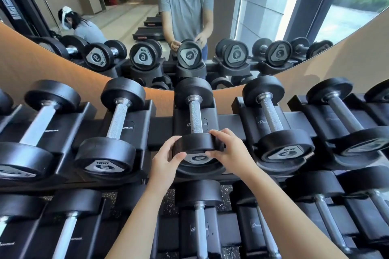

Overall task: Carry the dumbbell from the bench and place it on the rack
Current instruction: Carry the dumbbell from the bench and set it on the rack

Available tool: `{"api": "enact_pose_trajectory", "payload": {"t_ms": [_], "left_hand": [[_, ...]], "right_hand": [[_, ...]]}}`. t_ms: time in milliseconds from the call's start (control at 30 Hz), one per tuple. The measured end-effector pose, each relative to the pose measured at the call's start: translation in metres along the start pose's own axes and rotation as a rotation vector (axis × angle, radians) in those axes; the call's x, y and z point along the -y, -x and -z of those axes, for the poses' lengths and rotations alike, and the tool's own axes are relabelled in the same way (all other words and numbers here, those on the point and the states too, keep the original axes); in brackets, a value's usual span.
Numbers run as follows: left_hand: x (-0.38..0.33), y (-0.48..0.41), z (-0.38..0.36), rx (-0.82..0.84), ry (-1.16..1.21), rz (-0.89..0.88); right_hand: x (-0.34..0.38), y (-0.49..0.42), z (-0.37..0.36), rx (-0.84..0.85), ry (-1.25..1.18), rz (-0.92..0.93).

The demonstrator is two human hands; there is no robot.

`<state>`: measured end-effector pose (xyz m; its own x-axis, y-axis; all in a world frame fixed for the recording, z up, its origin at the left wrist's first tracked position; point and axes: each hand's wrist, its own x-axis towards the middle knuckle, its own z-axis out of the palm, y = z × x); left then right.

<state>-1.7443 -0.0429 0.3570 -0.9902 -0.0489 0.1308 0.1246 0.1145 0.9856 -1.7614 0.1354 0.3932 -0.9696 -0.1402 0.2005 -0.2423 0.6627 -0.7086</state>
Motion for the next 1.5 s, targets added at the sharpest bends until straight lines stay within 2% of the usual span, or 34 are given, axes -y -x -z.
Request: {"api": "enact_pose_trajectory", "payload": {"t_ms": [100, 200, 300, 367, 500, 633, 767, 933, 1167, 1500], "left_hand": [[0.003, 0.006, -0.002, 0.015, 0.19, 0.055], [0.003, 0.005, -0.001, 0.023, 0.203, 0.071], [-0.001, -0.002, 0.01, 0.065, 0.058, 0.045], [-0.007, -0.005, 0.013, 0.067, -0.122, 0.002], [-0.022, -0.003, -0.004, 0.048, -0.414, -0.271], [-0.03, -0.005, -0.013, 0.001, -0.537, -0.355], [-0.028, -0.004, -0.011, 0.01, -0.56, -0.347], [-0.02, -0.004, -0.004, 0.007, -0.439, -0.292], [-0.004, -0.001, -0.002, -0.009, -0.177, -0.138], [0.005, 0.002, 0.002, 0.05, 0.115, 0.005]], "right_hand": [[0.012, -0.001, 0.0, 0.022, 0.135, 0.049], [0.017, -0.002, 0.001, 0.03, 0.156, 0.049], [0.012, -0.002, 0.005, 0.048, 0.123, 0.047], [0.005, -0.001, 0.007, 0.069, 0.092, 0.071], [-0.012, 0.003, 0.006, 0.135, -0.218, 0.039], [-0.025, 0.006, 0.001, 0.149, -0.469, -0.075], [-0.029, 0.004, -0.005, 0.109, -0.439, -0.086], [-0.025, -0.001, -0.009, 0.104, -0.3, -0.048], [-0.006, -0.005, -0.001, 0.108, 0.024, 0.041], [0.012, -0.006, -0.004, 0.101, 0.241, 0.109]]}}
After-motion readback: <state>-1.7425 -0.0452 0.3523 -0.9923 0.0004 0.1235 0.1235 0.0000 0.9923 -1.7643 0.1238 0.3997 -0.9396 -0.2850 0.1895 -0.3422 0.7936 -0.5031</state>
